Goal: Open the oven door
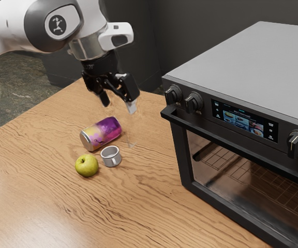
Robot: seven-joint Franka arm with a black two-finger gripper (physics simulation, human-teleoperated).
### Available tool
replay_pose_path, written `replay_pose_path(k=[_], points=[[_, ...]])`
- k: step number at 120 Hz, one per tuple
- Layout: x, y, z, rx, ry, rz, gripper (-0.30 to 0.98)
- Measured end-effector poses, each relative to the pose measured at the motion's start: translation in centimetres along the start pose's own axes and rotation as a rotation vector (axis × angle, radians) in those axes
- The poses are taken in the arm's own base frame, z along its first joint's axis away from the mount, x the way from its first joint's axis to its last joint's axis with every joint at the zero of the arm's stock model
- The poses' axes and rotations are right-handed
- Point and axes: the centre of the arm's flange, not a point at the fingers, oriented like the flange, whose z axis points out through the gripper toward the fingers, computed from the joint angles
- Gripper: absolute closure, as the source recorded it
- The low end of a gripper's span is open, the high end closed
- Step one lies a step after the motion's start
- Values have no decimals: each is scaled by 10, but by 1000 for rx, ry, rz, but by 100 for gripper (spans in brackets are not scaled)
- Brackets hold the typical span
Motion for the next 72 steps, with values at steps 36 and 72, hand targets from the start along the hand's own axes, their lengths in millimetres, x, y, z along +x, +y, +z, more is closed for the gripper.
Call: replay_pose_path(k=[36,72], points=[[-273,323,-222,103,385,910,0],[-314,371,-99,6,265,1578,0]])
